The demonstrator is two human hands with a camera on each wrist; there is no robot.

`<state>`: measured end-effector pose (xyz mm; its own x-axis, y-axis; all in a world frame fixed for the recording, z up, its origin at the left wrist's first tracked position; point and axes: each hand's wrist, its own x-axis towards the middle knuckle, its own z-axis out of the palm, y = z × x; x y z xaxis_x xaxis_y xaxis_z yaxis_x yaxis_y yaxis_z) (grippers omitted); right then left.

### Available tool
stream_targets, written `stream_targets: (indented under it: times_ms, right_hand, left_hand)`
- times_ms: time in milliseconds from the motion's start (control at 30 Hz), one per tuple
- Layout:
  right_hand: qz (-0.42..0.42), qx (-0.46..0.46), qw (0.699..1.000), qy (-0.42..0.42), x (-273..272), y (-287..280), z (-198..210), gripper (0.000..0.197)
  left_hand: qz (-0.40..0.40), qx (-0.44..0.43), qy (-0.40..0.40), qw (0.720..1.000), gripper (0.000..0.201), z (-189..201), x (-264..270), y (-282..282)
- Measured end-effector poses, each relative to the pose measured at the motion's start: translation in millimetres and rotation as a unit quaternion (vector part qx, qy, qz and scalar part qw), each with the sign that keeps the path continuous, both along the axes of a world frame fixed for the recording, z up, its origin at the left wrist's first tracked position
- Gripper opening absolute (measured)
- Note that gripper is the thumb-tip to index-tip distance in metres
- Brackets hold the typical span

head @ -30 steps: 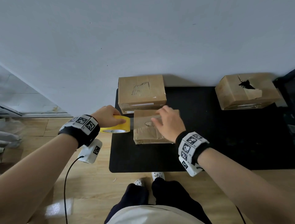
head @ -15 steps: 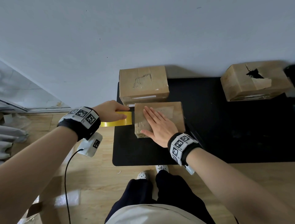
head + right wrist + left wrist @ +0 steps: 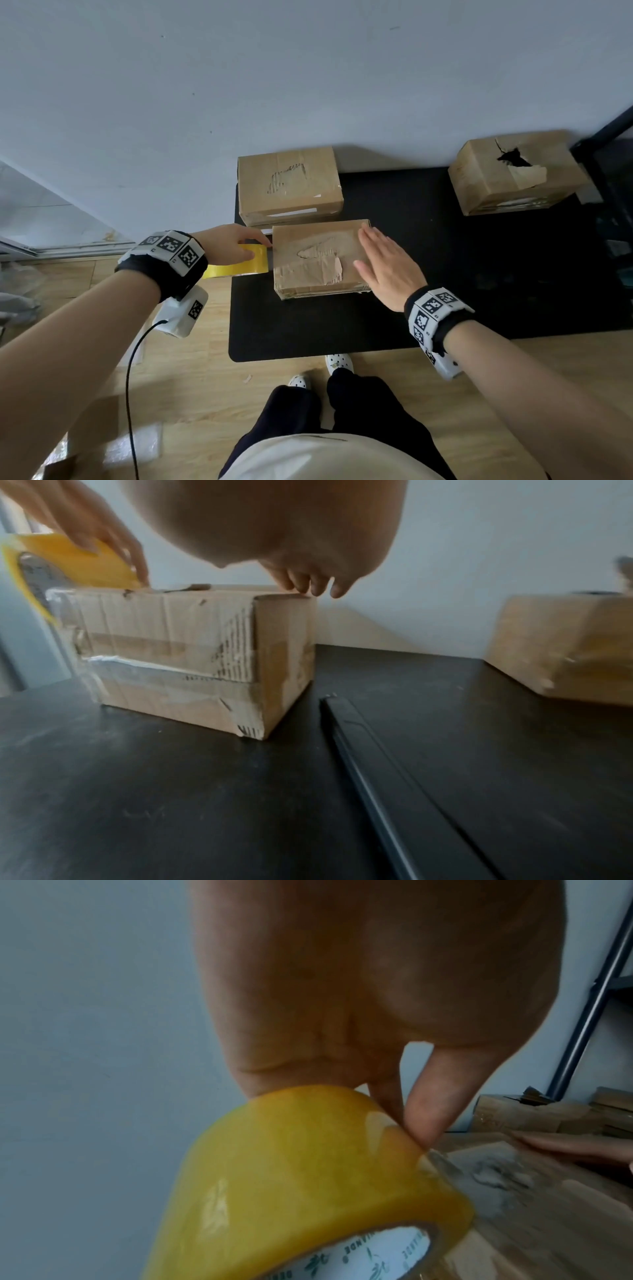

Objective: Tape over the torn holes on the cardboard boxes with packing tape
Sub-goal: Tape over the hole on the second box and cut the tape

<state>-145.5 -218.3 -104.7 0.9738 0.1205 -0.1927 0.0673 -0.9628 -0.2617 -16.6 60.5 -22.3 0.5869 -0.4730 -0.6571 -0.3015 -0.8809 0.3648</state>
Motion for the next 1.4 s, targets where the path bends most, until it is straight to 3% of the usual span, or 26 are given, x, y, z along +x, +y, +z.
stream_targets:
  times_ms: [100, 233, 467, 700, 900, 1033, 1100, 1233, 1400]
  right_hand:
    - [-0.082, 0.008, 0.996, -0.035, -12.0, -17.9, 2.5, 0.051]
    - [-0.14, -0.031, 0.989, 0.028, -19.6, -27.9, -8.9, 0.041]
    - [-0.238, -0.061, 0.958, 0.149, -22.7, -24.5, -25.3, 0.04]
    - [-0.259, -0.072, 0.943, 0.198, -25.8, -26.0, -17.7, 0.033]
    - [-0.301, 0.036, 0.941, 0.149, -19.6, -45.0, 25.5, 0.04]
    - [-0.279, 0.183, 0.94, 0.077, -6.1, -45.9, 61.5, 0.03]
    - [-0.269, 0.284, 0.917, 0.082, 0.1, -37.2, 74.7, 0.028]
    - [-0.257, 0.479, 0.815, 0.204, 5.2, 0.0, 92.7, 0.026]
    - [-0.226, 0.54, 0.742, 0.326, 6.7, 50.7, 84.2, 0.027]
  left_hand:
    - [-0.001, -0.007, -0.009, 1.0, 0.044, 2.2, 1.7, -2.6]
    - [0.006, -0.008, -0.011, 1.0, 0.042, 2.8, 3.7, -5.3]
    - [0.013, -0.008, -0.017, 1.0, 0.024, -1.2, 3.1, -6.1]
    - [0.0, -0.007, -0.034, 0.999, 0.029, -0.2, 0.3, -7.7]
    - [-0.004, -0.002, -0.048, 0.999, 0.029, -0.4, 1.7, -8.1]
    - [-0.002, 0.003, -0.062, 0.998, 0.028, -2.4, 3.3, -7.8]
    - [-0.001, 0.0, -0.062, 0.998, 0.028, -2.2, 2.4, -7.6]
    - [0.005, 0.001, -0.062, 0.998, 0.029, -4.0, 0.3, -6.1]
    - [0.004, -0.009, -0.066, 0.998, 0.031, -2.2, -3.0, -7.1]
